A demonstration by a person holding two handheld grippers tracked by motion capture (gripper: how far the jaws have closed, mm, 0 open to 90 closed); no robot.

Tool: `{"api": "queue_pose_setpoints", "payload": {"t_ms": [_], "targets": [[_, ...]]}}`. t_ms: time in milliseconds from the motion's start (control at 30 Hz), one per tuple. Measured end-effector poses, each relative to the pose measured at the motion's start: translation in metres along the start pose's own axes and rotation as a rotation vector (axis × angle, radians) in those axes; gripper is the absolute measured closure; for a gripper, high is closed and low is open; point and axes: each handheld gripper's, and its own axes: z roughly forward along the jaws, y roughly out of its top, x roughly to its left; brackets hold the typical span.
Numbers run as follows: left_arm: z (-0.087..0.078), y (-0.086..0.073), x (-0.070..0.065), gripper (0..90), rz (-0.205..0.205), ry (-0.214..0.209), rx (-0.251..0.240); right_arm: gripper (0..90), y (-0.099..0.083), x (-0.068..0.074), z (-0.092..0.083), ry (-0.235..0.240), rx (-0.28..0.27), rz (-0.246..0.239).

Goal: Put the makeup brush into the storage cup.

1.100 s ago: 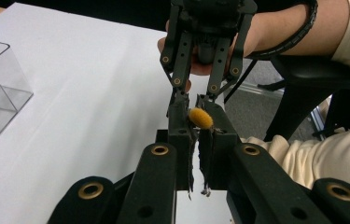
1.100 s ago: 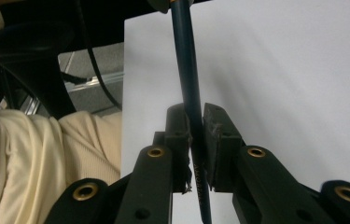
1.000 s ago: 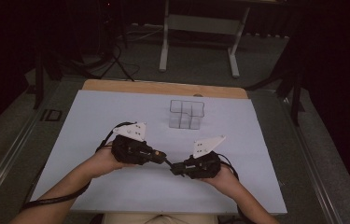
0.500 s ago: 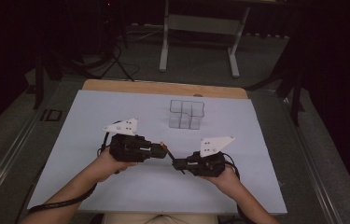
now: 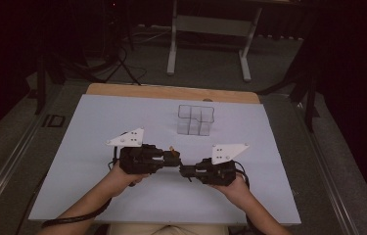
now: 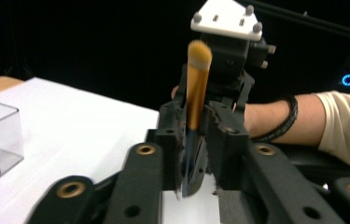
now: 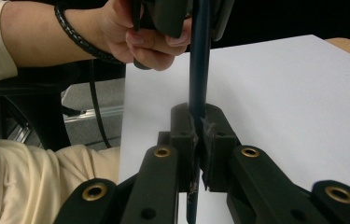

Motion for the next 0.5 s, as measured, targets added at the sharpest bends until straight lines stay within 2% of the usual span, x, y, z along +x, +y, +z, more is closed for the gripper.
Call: {"api": "queue_pose_setpoints", "payload": {"t_ms": [167, 300, 333, 433, 467, 500], "targets": [[0.001, 0.002, 0.001, 83.4, -0.001, -0.009, -0.030, 84.9, -0.001, 0.000, 0.000, -0.001, -0.010, 0.002], [0.003, 0.005, 0.001, 84.8, 0.006, -0.013, -0.015, 84.8, -0.001, 0.000, 0.000, 0.000, -0.004, 0.000], [0.003, 0.006, 0.000, 85.0, 0.016, -0.011, 0.006, 84.8, -0.001, 0.000, 0.000, 0.004, -0.003, 0.001], [0.004, 0.008, 0.000, 85.3, 0.017, -0.010, 0.023, 84.5, -0.002, 0.000, 0.001, -0.001, 0.005, 0.003], [0.005, 0.010, -0.002, 85.3, 0.027, -0.007, 0.051, 83.3, -0.002, -0.001, 0.001, 0.012, 0.010, 0.013], [0.005, 0.010, -0.002, 85.4, 0.027, -0.007, 0.051, 83.3, -0.002, -0.001, 0.001, 0.012, 0.010, 0.013]]}}
